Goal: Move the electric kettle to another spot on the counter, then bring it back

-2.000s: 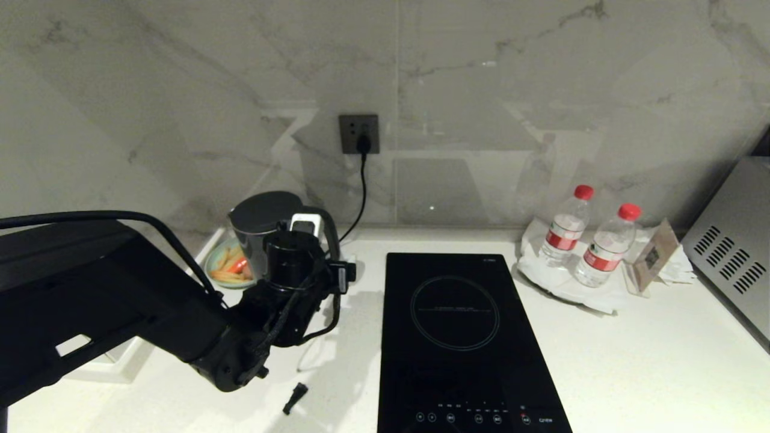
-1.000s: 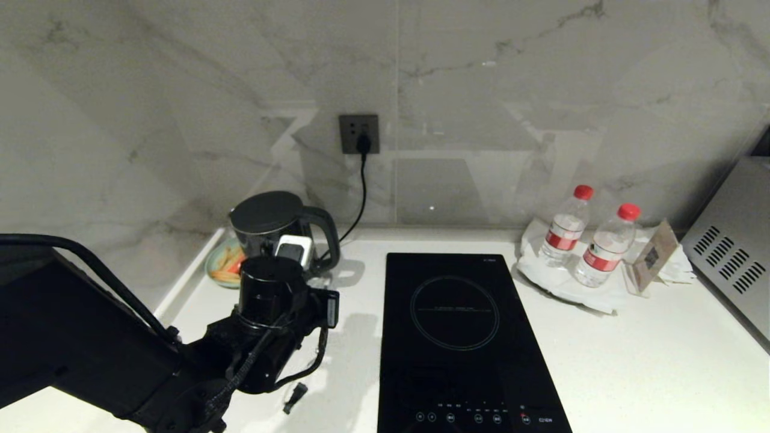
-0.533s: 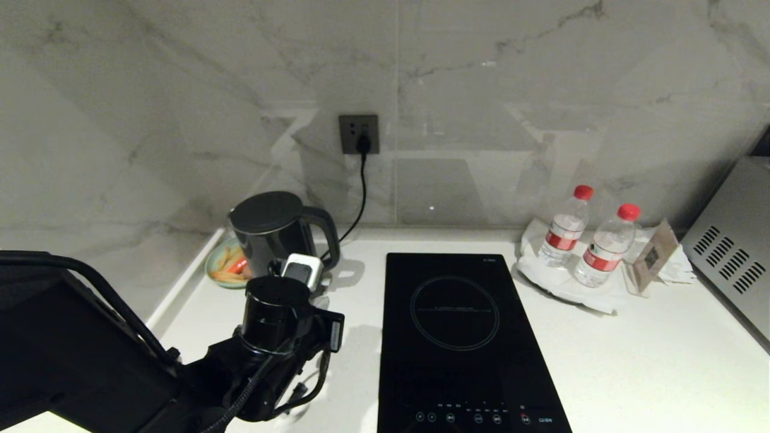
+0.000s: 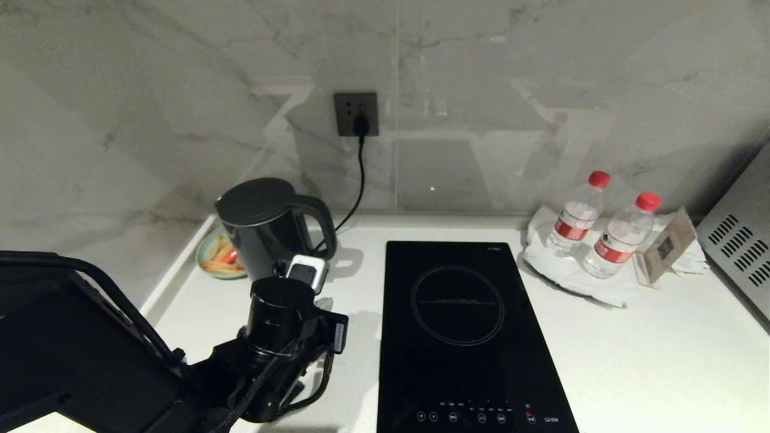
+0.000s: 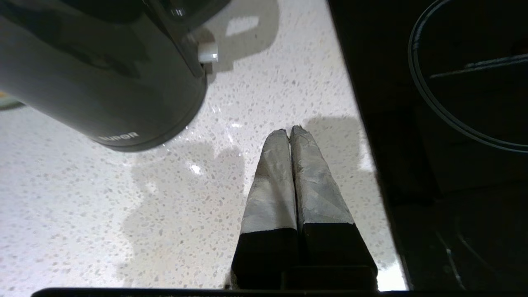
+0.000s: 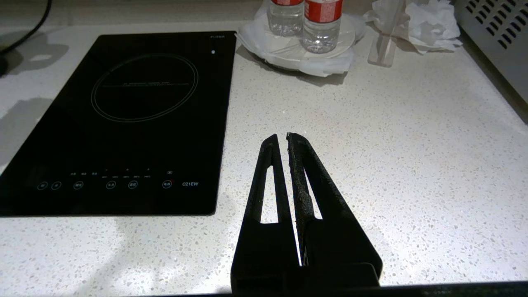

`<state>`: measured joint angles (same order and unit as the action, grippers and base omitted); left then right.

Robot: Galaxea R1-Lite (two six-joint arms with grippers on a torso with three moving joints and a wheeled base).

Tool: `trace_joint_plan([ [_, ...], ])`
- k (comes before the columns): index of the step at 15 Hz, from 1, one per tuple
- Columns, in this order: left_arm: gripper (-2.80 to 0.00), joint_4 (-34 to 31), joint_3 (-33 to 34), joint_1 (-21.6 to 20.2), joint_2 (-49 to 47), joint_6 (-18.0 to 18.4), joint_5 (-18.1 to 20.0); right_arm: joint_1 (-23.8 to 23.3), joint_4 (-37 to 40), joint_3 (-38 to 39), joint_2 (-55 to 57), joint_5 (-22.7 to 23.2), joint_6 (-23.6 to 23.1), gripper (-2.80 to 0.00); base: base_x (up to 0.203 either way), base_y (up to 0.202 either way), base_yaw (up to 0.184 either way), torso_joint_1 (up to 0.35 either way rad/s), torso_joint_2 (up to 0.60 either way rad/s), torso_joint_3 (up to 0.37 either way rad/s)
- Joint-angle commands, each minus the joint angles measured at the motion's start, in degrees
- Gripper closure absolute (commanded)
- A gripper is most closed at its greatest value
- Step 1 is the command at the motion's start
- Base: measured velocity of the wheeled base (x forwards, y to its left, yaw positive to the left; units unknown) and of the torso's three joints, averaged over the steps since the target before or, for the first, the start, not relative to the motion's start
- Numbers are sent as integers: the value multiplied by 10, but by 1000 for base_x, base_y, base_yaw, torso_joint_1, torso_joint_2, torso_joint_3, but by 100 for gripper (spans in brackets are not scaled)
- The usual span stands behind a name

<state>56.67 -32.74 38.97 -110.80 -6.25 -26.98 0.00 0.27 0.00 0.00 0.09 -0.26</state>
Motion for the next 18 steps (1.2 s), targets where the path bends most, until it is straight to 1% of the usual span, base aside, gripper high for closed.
trace_joint_plan([
  [1, 0, 4, -5, 1, -8, -1, -2, 0, 0, 0, 1, 0, 0, 0, 0, 0, 0, 7, -2, -193],
  [3, 0, 4, -11, 1, -8, 1, -2, 0, 0, 0, 0, 0, 0, 0, 0, 0, 0, 2, 2, -173],
  [6, 0, 5, -24, 1, -15, 4, -4, 0, 0, 0, 1, 0, 0, 0, 0, 0, 0, 1, 2, -52],
  [10, 0, 4, -57, 19, -43, 8, -4, 0, 0, 0, 0, 1, 0, 0, 0, 0, 0, 0, 0, 0],
  [13, 0, 4, -96, 20, -88, 10, -9, 0, 0, 0, 0, 0, 0, 0, 0, 0, 0, 0, 0, 0],
  [14, -280, 5, -108, 20, -98, 9, -10, 0, 0, 0, 0, 0, 0, 0, 0, 0, 0, 0, 0, 0],
  [16, -280, 5, -126, 23, -115, 9, -12, 0, 0, 0, 0, 0, 0, 0, 0, 0, 0, 0, 0, 0],
  [17, -280, 5, -142, 24, -130, 9, -25, 0, 0, 0, 0, 0, 0, 0, 0, 0, 0, 0, 0, 0],
  [18, -280, 4, -160, 24, -147, 10, -46, 0, 0, 0, 1, 0, 0, 0, 0, 0, 0, 0, 0, 0],
])
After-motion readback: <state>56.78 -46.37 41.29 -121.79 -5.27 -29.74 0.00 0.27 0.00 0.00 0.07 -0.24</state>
